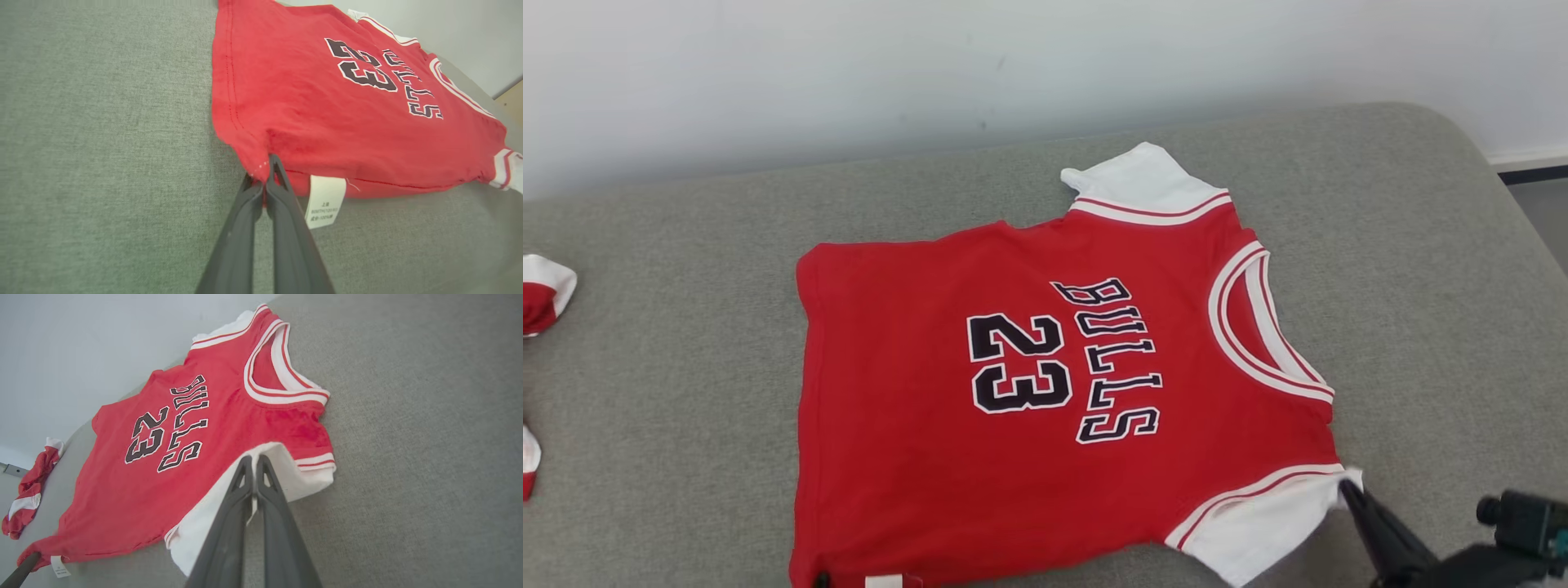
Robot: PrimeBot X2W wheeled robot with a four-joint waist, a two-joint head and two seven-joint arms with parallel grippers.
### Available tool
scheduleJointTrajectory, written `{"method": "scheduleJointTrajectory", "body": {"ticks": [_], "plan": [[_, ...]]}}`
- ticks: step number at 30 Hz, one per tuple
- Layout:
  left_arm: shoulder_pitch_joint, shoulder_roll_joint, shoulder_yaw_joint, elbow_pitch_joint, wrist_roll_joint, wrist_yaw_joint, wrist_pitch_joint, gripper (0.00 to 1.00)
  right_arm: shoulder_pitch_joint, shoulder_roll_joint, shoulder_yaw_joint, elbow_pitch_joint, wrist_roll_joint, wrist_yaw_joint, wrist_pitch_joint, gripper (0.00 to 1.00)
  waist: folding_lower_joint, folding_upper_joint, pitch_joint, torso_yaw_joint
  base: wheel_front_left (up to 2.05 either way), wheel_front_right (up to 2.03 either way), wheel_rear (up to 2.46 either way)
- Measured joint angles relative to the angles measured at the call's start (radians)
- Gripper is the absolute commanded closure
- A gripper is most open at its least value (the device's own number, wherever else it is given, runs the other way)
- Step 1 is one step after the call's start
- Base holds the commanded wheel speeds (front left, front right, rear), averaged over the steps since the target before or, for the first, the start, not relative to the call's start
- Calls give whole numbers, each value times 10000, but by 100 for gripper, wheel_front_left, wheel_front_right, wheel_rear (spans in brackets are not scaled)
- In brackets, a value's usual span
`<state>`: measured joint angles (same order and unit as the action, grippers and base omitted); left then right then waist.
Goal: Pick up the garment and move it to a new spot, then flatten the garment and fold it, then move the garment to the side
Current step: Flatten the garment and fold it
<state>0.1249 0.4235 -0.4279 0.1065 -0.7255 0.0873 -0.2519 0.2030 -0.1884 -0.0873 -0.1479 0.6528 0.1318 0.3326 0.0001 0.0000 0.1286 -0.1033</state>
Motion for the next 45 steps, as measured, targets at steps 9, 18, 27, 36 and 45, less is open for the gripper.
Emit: {"method": "scheduleJointTrajectory", "body": {"ticks": [9,18,27,36,45], "plan": [[-1392,105,-79,372,119,-182,571,100,-2312,-499,190,1218,-56,0,650,100,0,0,29,369,0,0,0],[-2868,113,-270,911,336,-443,1166,100,-4893,-803,746,3377,-228,0,648,100,1,1,359,508,0,0,0],[-3839,-35,-495,1467,435,-706,1406,100,-6587,-1074,1421,5354,-132,0,-194,100,1,1,525,797,0,0,0],[-3849,-81,-502,1875,291,-876,1304,100,-6731,-1407,2311,6092,391,0,-800,100,0,1,305,821,0,0,0],[-4836,-128,-623,2708,368,-1139,1461,98,-8073,-1298,2949,7471,194,0,-1586,100,0,1,584,543,0,0,0]]}}
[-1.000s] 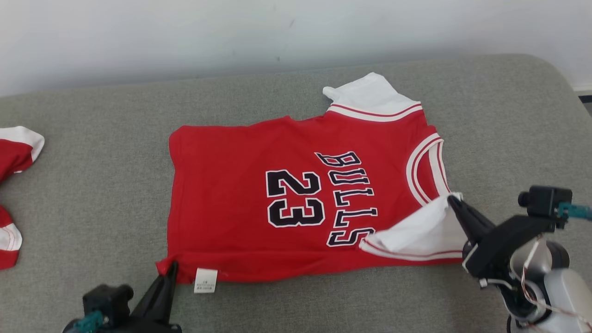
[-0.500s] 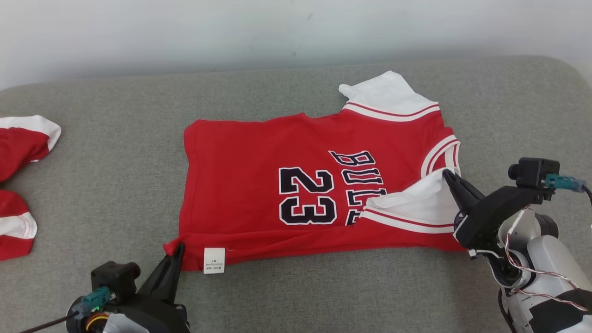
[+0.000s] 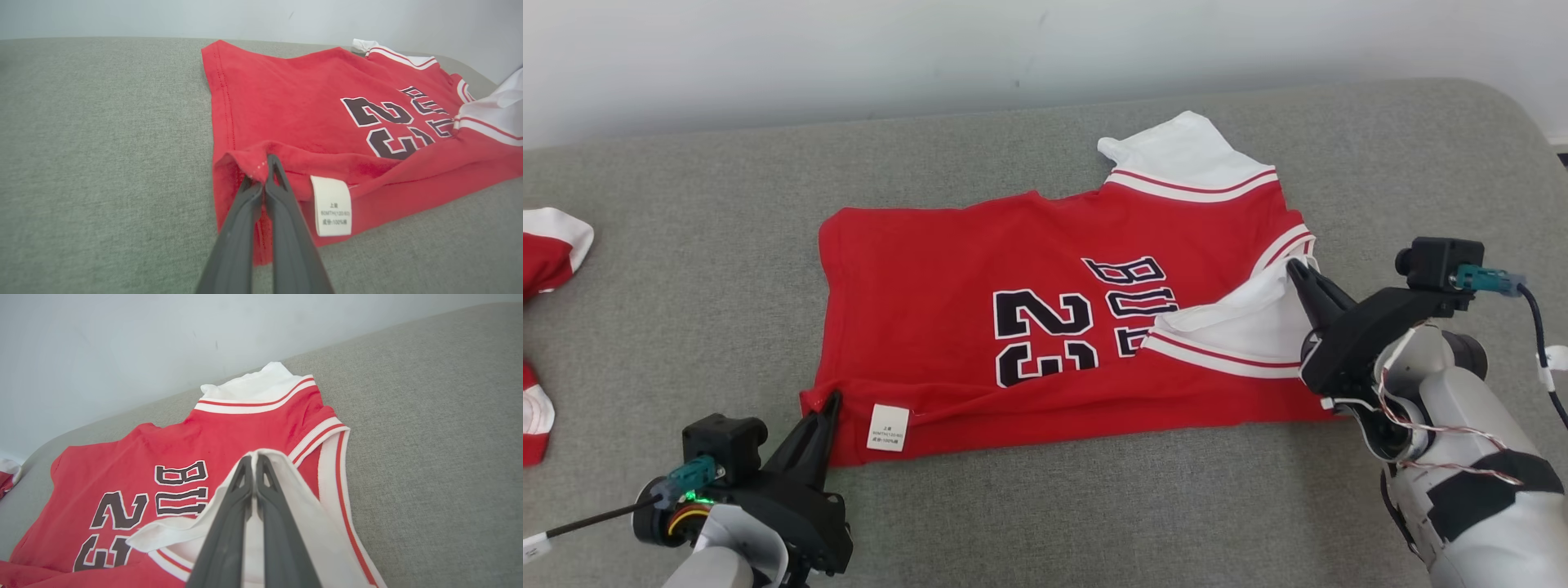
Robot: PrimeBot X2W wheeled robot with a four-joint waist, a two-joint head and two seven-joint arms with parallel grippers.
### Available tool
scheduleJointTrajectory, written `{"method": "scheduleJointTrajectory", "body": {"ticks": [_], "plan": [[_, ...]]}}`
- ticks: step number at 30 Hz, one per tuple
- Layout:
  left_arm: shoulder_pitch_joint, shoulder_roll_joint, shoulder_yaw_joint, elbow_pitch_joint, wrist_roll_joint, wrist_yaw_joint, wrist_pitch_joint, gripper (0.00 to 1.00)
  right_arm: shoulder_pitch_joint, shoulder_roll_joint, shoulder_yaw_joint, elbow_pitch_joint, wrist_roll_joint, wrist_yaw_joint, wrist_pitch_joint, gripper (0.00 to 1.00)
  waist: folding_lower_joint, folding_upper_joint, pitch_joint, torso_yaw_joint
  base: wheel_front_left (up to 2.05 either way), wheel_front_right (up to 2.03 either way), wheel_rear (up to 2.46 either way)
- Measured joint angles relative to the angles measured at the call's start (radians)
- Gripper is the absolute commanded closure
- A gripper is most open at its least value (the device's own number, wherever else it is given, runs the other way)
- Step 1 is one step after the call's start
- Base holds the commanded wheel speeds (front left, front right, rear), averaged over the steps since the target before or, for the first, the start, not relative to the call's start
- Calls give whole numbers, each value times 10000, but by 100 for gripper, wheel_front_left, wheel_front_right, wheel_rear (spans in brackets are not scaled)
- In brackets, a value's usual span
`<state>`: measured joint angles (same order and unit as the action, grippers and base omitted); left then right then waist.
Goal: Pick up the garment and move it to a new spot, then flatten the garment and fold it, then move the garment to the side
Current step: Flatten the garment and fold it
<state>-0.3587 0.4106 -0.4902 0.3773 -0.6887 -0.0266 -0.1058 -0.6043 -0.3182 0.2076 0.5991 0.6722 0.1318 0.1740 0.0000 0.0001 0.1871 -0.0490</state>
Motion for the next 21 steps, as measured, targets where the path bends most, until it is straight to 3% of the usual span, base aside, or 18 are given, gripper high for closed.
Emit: {"method": "scheduleJointTrajectory", "body": {"ticks": [1,2,3,5,6,7,9,10,11,21], "plan": [[-88,-36,-27,102,21,-4,-79,78,-149,35,67,188,-10,0,-107,100,0,0,19,-23,0,0,0],[-172,-69,-40,207,38,-21,-136,52,-290,90,105,408,-8,0,-234,100,0,0,30,-44,0,0,0],[-237,-109,-35,334,35,-92,-163,56,-407,151,153,591,-12,0,-399,100,0,0,32,-59,0,0,0],[-352,-173,-98,587,38,-173,-221,52,-601,228,251,982,-35,0,-677,100,0,0,10,-67,0,0,0],[-408,-213,-92,702,38,-178,-330,10,-673,240,301,1149,-38,0,-832,100,0,0,-8,-63,0,0,0],[-476,-270,-104,809,42,-190,-437,0,-736,249,347,1310,-44,0,-997,100,0,0,-32,-54,0,0,0],[-585,-380,-138,1037,82,-259,-564,0,-842,259,403,1609,-35,0,-1300,100,0,0,-92,-33,0,0,0],[-605,-428,-161,1143,98,-261,-633,0,-879,257,464,1722,-36,0,-1490,75,0,0,-126,-23,0,0,0],[-612,-454,-180,1235,128,-261,-748,0,-912,257,527,1816,-33,0,-1651,0,0,0,-162,-13,0,0,0],[-73,-612,61,1250,242,8,-1398,0,-430,-297,1302,1967,401,0,-2638,0,0,0,-653,84,0,0,0]]}}
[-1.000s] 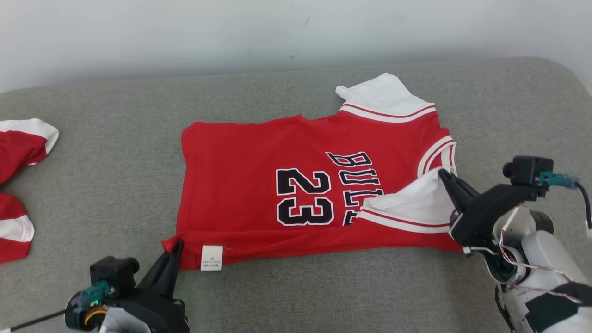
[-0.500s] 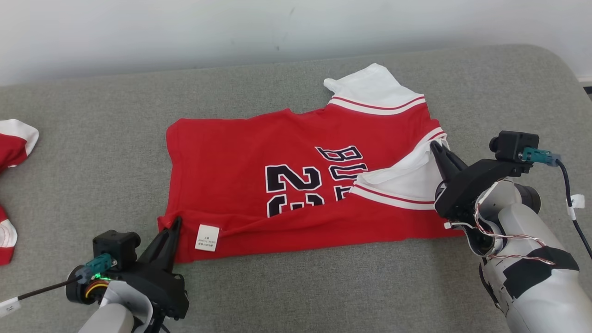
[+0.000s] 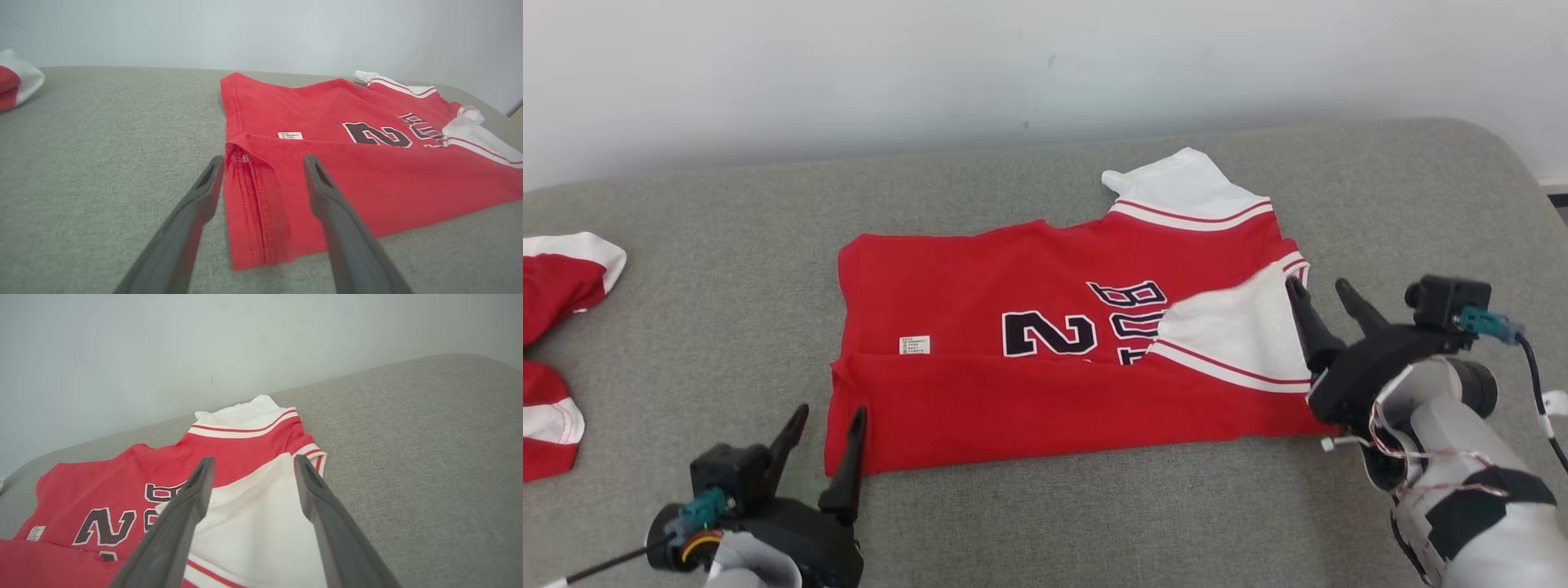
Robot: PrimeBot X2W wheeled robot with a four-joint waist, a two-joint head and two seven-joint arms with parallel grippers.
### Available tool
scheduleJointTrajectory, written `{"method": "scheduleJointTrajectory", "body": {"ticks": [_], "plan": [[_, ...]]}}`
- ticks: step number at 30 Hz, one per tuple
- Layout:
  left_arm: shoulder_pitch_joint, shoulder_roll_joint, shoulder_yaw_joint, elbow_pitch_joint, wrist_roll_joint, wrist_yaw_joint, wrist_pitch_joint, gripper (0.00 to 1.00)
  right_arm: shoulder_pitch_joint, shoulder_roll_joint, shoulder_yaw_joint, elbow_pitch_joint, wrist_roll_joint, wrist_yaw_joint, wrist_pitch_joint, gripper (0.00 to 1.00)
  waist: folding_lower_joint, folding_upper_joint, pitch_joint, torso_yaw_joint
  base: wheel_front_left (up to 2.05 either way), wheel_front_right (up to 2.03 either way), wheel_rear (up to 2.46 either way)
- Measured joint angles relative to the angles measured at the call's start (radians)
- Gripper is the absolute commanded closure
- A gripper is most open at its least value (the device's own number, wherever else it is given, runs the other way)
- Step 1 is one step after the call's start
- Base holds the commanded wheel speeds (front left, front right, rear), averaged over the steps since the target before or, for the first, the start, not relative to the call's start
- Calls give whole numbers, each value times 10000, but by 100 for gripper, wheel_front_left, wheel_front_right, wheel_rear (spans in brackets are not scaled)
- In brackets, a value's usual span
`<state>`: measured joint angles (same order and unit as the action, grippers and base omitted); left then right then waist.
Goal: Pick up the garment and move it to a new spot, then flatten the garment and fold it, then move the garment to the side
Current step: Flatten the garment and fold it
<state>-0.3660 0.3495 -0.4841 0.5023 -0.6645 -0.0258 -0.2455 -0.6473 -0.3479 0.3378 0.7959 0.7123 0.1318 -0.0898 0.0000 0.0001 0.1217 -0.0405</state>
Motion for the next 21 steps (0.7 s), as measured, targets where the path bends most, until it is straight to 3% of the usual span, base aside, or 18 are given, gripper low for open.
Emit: {"method": "scheduleJointTrajectory", "body": {"ticks": [10,21], "plan": [[1057,-240,-226,-378,44,355,-79,0,1870,-1030,834,-813,291,0,-73,0,-1,0,-165,-33,0,0,0],[746,-192,-370,157,708,1064,-96,0,2213,-1229,817,-713,-458,0,-263,0,0,-1,161,-184,0,0,0]]}}
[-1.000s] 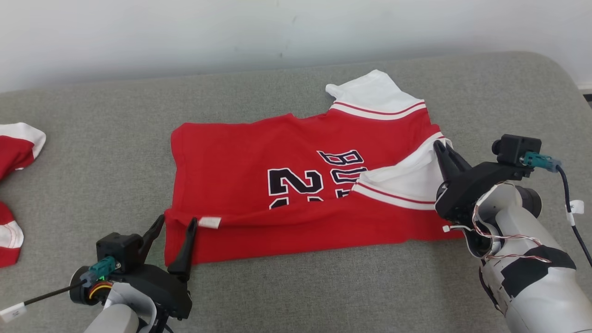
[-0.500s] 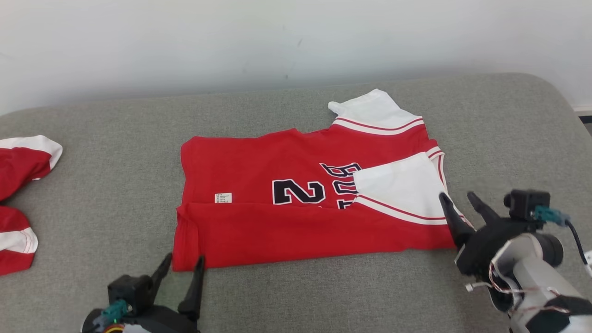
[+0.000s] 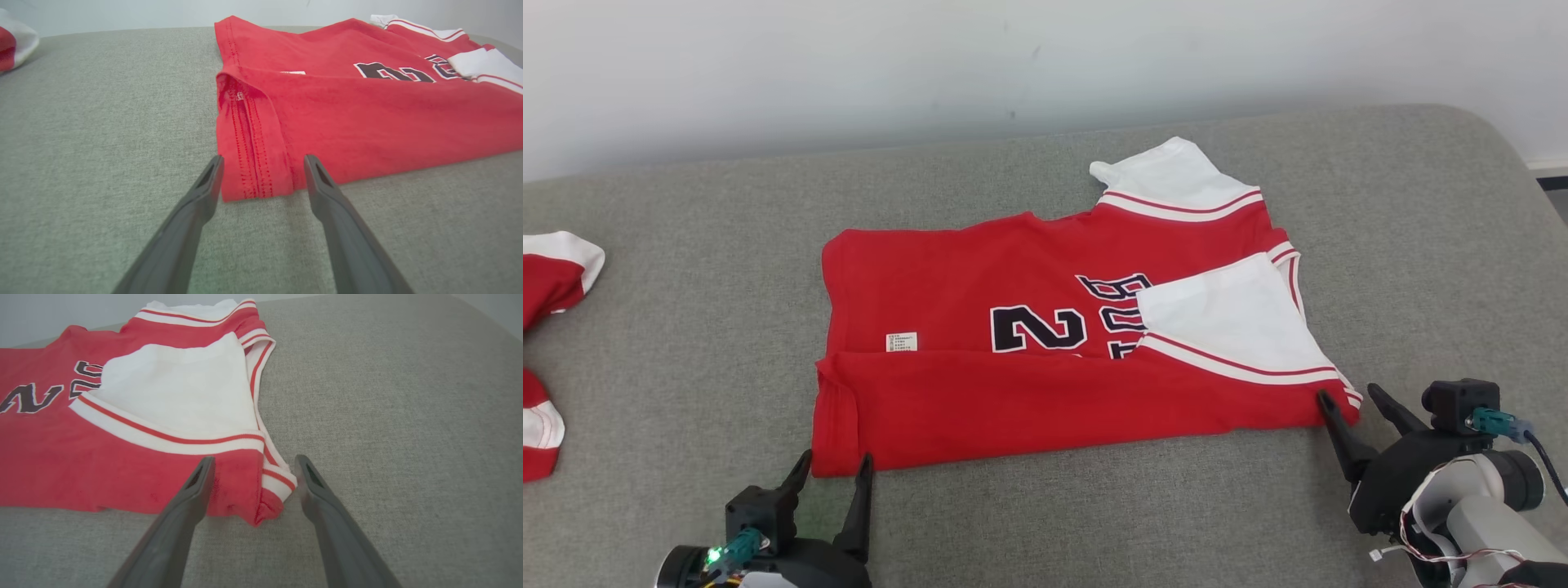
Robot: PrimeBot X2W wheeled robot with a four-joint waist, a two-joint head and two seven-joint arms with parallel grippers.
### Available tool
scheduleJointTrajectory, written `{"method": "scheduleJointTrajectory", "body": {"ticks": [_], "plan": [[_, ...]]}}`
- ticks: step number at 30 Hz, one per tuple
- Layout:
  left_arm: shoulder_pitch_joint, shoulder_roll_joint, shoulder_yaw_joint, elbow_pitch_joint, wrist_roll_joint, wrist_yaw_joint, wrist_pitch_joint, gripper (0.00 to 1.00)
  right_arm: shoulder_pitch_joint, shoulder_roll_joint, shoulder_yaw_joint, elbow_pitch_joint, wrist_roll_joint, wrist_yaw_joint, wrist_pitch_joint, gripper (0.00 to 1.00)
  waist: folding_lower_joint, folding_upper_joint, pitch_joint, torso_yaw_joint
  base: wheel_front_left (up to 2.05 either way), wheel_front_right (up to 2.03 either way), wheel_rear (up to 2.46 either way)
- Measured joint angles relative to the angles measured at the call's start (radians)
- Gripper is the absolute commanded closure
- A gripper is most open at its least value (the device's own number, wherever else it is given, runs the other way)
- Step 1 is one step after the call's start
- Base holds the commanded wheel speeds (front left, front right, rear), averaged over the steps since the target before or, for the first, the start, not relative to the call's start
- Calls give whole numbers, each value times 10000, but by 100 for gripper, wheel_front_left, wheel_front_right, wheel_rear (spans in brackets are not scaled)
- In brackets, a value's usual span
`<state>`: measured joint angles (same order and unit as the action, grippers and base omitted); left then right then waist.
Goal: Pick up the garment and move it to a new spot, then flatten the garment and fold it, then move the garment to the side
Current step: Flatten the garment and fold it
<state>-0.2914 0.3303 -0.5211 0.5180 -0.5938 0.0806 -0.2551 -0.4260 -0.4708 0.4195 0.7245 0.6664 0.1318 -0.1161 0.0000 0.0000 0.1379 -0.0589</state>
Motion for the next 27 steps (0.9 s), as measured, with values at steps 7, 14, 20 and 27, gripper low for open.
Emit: {"method": "scheduleJointTrajectory", "body": {"ticks": [7,14,20,27], "plan": [[-455,13,-65,755,391,443,27,0,-81,343,-151,556,-190,0,27,0,0,0,269,-36,0,0,0],[-593,-221,136,1269,-192,58,198,100,-399,658,-184,917,-253,0,-10,100,0,0,460,-173,0,0,0],[-573,-345,188,1331,-318,-213,98,100,-350,784,-318,1047,0,2,-476,100,0,0,239,-160,0,0,0],[572,-299,353,752,-573,-207,10,100,1044,522,-445,127,537,2,-518,100,0,0,-449,-88,0,0,0]]}}
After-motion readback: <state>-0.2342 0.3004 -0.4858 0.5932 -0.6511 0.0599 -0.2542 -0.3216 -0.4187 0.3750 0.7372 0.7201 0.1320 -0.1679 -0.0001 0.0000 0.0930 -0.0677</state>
